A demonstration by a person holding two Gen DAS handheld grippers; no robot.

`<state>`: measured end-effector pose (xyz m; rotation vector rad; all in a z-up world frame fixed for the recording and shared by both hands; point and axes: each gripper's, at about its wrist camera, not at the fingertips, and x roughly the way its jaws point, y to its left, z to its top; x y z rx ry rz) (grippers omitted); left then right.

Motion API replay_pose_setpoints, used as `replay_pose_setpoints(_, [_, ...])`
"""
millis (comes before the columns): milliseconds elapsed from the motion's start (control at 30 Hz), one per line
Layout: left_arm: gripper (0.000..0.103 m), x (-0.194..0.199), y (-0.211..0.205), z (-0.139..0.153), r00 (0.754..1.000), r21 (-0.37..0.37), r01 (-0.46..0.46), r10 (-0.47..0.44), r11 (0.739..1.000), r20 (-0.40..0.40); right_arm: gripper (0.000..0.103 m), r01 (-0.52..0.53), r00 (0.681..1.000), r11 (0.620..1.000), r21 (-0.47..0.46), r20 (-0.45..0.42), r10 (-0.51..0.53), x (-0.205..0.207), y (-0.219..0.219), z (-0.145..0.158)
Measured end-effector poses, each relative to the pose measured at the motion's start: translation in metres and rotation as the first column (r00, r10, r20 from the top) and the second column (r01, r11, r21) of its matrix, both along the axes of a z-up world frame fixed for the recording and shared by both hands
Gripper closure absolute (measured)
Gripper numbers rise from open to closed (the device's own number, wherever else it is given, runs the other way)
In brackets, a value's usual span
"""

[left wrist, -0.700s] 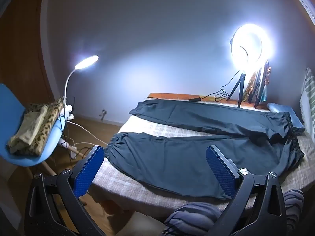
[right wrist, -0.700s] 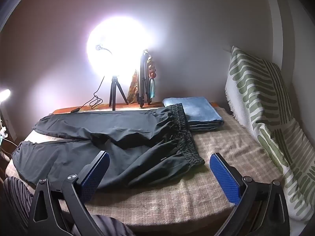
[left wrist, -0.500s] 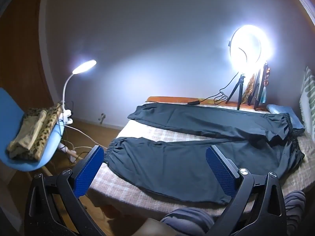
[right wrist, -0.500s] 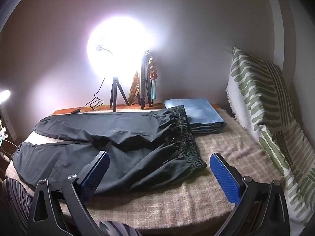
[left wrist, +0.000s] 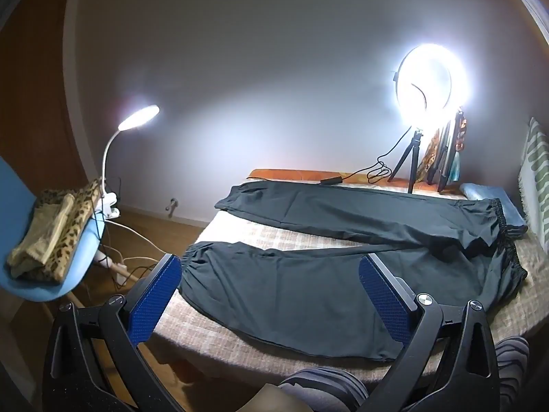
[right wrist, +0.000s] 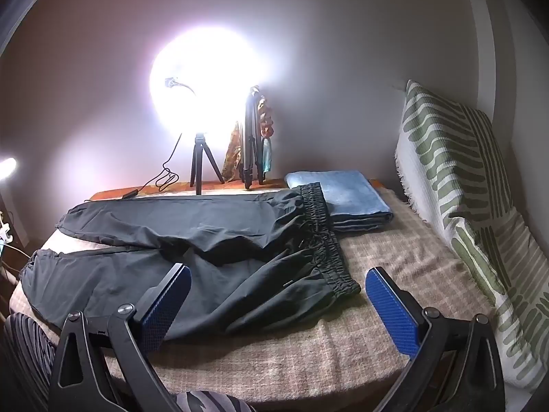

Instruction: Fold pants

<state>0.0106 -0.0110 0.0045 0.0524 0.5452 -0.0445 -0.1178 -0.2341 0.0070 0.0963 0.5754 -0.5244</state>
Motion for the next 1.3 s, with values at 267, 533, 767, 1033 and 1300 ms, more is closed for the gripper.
replay_pose_setpoints(267, [0.000, 0.0033, -0.0020, 0.0037, 1.000, 0.002, 0.008, -0.008, 1.000, -0.001, 0.000, 0.001, 1.000, 1.000, 0.001, 0.006, -0.001, 0.0009, 0.0008, -0.0033])
replay_pose_setpoints(533, [0.000, 0.0047, -0.0045, 0.0042, 1.000, 0.004, 0.010, -0.010, 1.000, 0.002, 0.000, -0.002, 1.000, 1.000, 0.004, 0.004, 0.002, 0.0011, 0.0014, -0.0040])
replay_pose_setpoints(767, [0.000, 0.0046, -0.0072, 0.0035, 1.000, 0.003, 0.015, -0.015, 1.000, 0.003, 0.000, -0.001, 1.000, 1.000, 0.004, 0.002, 0.001, 0.0021, 0.0030, -0.0068])
replay_pose_setpoints(1033, [0.000, 0.0031, -0.0089, 0.0035, 1.000, 0.003, 0.018, -0.018, 1.000, 0.007, 0.000, -0.003, 1.000, 1.000, 0.004, -0.001, 0.003, 0.0032, 0.0028, -0.0066])
replay_pose_setpoints(1300, [0.000, 0.0032, -0.0092, 0.0040, 1.000, 0.002, 0.020, -0.020, 1.000, 0.005, 0.000, -0.003, 1.000, 1.000, 0.007, 0.000, 0.003, 0.0028, 0.0021, -0.0062])
